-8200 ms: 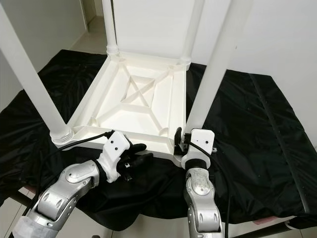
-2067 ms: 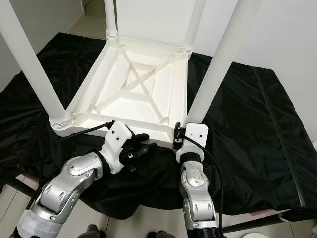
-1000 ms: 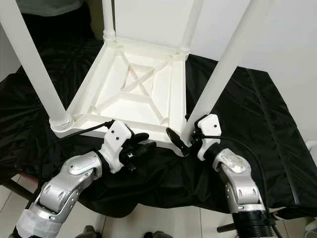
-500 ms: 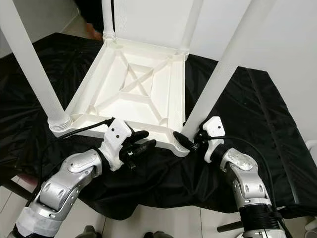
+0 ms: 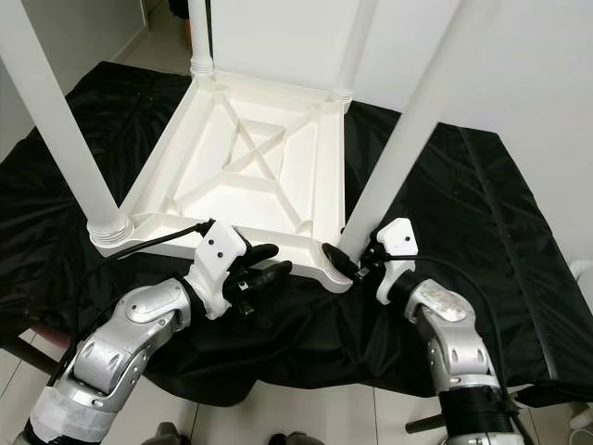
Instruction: Building children table
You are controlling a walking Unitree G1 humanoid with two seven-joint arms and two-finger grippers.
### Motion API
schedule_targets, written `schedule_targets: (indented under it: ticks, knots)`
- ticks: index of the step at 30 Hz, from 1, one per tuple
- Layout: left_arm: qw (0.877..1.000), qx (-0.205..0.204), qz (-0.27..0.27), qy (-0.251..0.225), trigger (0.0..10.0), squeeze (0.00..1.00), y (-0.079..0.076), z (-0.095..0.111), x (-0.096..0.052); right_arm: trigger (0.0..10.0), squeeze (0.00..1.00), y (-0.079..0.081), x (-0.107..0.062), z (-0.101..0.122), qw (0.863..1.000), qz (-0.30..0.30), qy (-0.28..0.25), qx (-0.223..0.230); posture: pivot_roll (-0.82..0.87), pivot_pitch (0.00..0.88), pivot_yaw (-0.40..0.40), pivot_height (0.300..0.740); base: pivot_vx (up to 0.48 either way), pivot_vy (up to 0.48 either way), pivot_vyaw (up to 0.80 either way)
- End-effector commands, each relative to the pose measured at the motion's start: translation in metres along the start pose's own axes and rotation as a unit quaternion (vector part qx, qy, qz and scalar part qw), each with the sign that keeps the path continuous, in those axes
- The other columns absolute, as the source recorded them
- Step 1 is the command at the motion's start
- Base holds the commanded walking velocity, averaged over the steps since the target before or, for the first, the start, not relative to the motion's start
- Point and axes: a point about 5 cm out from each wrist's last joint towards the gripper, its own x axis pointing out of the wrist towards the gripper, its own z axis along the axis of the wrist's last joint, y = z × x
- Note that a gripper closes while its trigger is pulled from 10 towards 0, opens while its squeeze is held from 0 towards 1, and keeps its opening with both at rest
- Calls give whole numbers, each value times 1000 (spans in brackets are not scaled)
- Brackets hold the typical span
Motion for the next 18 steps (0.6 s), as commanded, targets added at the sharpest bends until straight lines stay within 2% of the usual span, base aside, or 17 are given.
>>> schedule_targets:
  ticks: [1,4,7,9,11,13,17,18]
  knots:
    - [1000,2,-2,8,10000,0,-2,-1,1,10000,0,-1,-2,-5,999,-27,17,-2,59,111,-99,740,0,0,0]
    - [1000,0,-3,10,10000,0,-3,-2,1,10000,0,4,-2,-7,998,-58,11,5,51,112,-91,740,0,0,0]
    - [1000,-3,-10,12,10000,0,-6,-4,2,10000,0,17,-3,-10,992,-120,2,24,48,114,-86,740,0,0,0]
    - [1000,-3,-11,11,10000,0,-6,-3,2,10000,0,21,-2,-10,991,-133,0,31,43,116,-81,740,0,0,0]
    - [1000,-2,-12,11,10000,0,-5,-2,3,10000,0,29,0,-11,984,-175,2,45,41,118,-79,740,0,0,0]
    - [1000,-2,-13,11,10000,0,-5,-2,3,10000,0,31,1,-11,981,-187,3,49,41,118,-79,740,0,0,0]
    - [1000,-2,-18,11,10000,0,-7,-3,4,10000,0,44,5,-18,962,-263,32,58,42,121,-80,740,0,0,0]
    - [1000,-2,-18,11,10000,0,-7,-3,4,10000,0,44,5,-18,962,-263,32,58,42,121,-80,740,0,0,0]
